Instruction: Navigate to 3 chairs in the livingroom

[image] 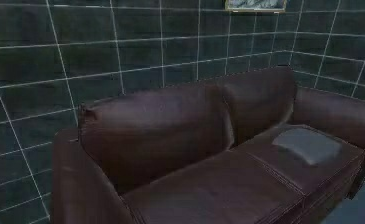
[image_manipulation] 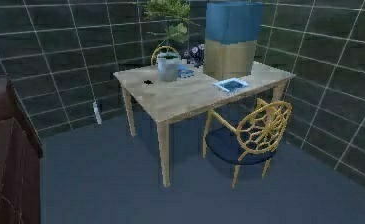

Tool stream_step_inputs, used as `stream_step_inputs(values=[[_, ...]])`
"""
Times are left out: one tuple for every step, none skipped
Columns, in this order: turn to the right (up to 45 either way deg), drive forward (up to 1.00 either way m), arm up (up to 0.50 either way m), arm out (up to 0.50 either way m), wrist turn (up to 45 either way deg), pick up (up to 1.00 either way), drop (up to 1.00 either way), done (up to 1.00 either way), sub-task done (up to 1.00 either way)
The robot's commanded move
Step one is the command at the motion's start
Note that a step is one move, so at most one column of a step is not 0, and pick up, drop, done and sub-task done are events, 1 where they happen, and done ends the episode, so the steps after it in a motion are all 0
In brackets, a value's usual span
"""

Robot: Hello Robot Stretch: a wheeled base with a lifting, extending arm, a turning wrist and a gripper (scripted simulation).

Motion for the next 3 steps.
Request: stream_step_inputs(values=[[-45.0,0.00,0.00,0.00,0.0,0.00,0.00,0.00,0.00],[-30.0,0.00,0.00,0.00,0.0,0.00,0.00,0.00,0.00],[0.0,0.00,0.00,0.00,0.0,0.00,0.00,0.00,1.00]])
